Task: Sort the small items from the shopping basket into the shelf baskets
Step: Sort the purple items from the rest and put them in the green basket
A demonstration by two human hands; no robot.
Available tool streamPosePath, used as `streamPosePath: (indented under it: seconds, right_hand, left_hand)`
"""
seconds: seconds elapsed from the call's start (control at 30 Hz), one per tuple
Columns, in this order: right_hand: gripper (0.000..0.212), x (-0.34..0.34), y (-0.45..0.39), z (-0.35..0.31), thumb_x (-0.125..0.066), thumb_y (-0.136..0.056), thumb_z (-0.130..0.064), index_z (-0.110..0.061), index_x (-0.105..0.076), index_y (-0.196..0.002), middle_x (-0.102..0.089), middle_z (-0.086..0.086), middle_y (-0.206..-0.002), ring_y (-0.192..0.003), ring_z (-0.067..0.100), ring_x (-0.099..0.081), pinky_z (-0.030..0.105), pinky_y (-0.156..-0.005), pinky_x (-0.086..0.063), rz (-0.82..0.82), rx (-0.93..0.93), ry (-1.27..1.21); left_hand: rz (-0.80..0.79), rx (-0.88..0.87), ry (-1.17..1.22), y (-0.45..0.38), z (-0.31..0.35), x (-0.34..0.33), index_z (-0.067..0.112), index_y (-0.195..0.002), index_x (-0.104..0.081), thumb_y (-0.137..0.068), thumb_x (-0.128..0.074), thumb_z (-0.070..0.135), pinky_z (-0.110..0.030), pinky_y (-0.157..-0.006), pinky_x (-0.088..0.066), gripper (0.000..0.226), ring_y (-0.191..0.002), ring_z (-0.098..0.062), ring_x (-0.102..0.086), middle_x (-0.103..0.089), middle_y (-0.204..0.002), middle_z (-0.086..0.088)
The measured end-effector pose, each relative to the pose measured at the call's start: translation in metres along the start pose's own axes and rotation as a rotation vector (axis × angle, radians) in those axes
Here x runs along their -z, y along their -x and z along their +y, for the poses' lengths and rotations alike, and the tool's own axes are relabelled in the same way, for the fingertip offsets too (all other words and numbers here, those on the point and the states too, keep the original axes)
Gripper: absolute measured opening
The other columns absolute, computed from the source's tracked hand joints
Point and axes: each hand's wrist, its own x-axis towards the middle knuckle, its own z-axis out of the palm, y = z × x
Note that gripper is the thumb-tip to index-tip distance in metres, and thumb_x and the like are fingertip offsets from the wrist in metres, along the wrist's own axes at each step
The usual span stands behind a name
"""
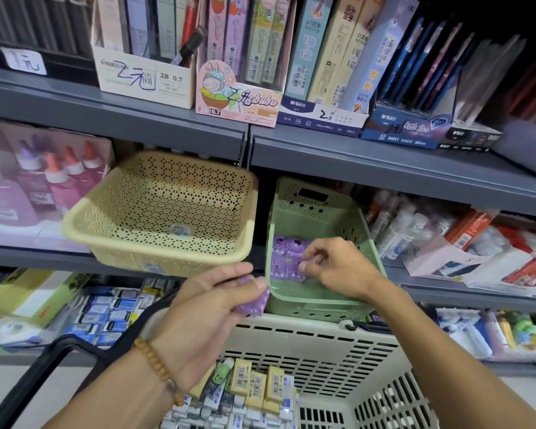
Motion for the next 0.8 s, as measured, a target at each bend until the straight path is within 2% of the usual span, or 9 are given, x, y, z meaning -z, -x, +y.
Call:
streamPosePath:
  seconds: [0.07,0.13,0.2,0.27,0.4,0.5,0.57,0.7,0.8]
  right_hand:
    - [0.012,0.008,0.02,-0.016,-0.075,-0.083,-0.021,-0.021,-0.073,-0.095,-0.071,-0.005,-0.082,-0.072,0.012,-0.062,0.034,-0.069,-0.052,-0.048,0.094,-0.316]
    - [0.036,0.014,0.04,-0.036,-0.08,-0.075,-0.022,-0.029,-0.072,-0.11,-0.07,-0.008,-0.1,-0.08,0.013,-0.064,0.03,-0.069,-0.055,-0.206,0.233,-0.452]
    - [0.049,0.013,0.055,-0.055,-0.082,-0.073,-0.021,-0.035,-0.067,-0.118,-0.061,-0.012,-0.107,-0.084,0.011,-0.065,0.024,-0.07,-0.054,-0.288,0.359,-0.353]
    - [0.049,0.007,0.06,-0.066,-0.08,-0.077,-0.015,-0.034,-0.066,-0.12,-0.053,-0.011,-0.105,-0.081,0.009,-0.063,0.021,-0.072,-0.053,-0.237,0.416,-0.176]
    - [0.036,0.001,0.065,-0.068,-0.083,-0.075,-0.022,-0.029,-0.065,-0.104,-0.053,-0.01,-0.098,-0.071,0.007,-0.057,0.029,-0.068,-0.055,-0.15,0.375,-0.109]
    - [0.036,0.001,0.064,-0.06,-0.088,-0.069,-0.024,-0.024,-0.061,-0.092,-0.061,-0.008,-0.081,-0.061,0.005,-0.055,0.03,-0.066,-0.055,-0.035,0.271,-0.204]
    - [0.034,0.0,0.064,-0.057,-0.088,-0.069,-0.018,-0.026,-0.063,-0.091,-0.066,-0.002,-0.083,-0.07,0.015,-0.063,0.033,-0.073,-0.058,-0.011,0.248,-0.269]
    - [0.032,0.008,0.062,-0.043,-0.088,-0.069,-0.018,-0.028,-0.069,-0.092,-0.07,-0.003,-0.091,-0.081,0.017,-0.067,0.031,-0.075,-0.06,-0.066,0.264,-0.306]
    - [0.033,0.027,0.043,-0.017,-0.09,-0.065,-0.029,-0.027,-0.067,-0.087,-0.067,-0.004,-0.087,-0.068,0.01,-0.063,0.025,-0.068,-0.052,0.109,0.138,-0.146]
  left_hand:
    - [0.02,-0.074,-0.139,0.002,0.003,-0.001,0.003,-0.107,-0.063,-0.039,-0.085,0.016,-0.037,-0.08,-0.057,0.073,-0.084,-0.026,-0.073,-0.073,-0.096,-0.019]
    - [0.038,-0.099,-0.237,0.003,0.005,-0.002,0.003,-0.1,-0.065,-0.033,-0.086,0.028,-0.039,-0.08,-0.056,0.075,-0.08,-0.028,-0.072,-0.074,-0.09,-0.017]
    - [0.016,-0.106,-0.277,0.002,0.007,-0.003,0.002,-0.097,-0.067,-0.036,-0.086,0.031,-0.039,-0.078,-0.057,0.07,-0.077,-0.029,-0.071,-0.074,-0.088,-0.018]
    - [-0.035,-0.095,-0.303,0.001,0.007,-0.004,0.001,-0.097,-0.068,-0.039,-0.086,0.032,-0.038,-0.077,-0.058,0.068,-0.079,-0.028,-0.073,-0.075,-0.086,-0.018]
    - [-0.098,-0.096,-0.331,0.002,0.004,-0.004,-0.002,-0.098,-0.068,-0.05,-0.085,0.033,-0.036,-0.075,-0.058,0.061,-0.081,-0.027,-0.073,-0.074,-0.089,-0.019]
    - [-0.119,-0.116,-0.251,-0.002,0.001,-0.004,0.002,-0.087,-0.074,-0.071,-0.077,0.019,-0.027,-0.071,-0.058,0.023,-0.085,-0.025,-0.073,-0.074,-0.091,-0.02]
    - [-0.079,-0.123,-0.223,-0.005,-0.001,-0.005,0.003,-0.086,-0.074,-0.078,-0.073,0.007,-0.024,-0.067,-0.058,0.009,-0.08,-0.023,-0.074,-0.074,-0.088,-0.021]
    - [-0.05,-0.15,-0.302,-0.009,-0.004,-0.011,0.007,-0.085,-0.075,-0.08,-0.074,0.009,-0.028,-0.071,-0.06,0.006,-0.082,-0.022,-0.074,-0.075,-0.089,-0.017]
    - [0.123,-0.327,-0.635,-0.016,-0.01,-0.009,0.021,-0.09,-0.071,-0.077,-0.079,0.023,-0.027,-0.076,-0.059,0.016,-0.08,-0.008,-0.071,-0.073,-0.09,0.002]
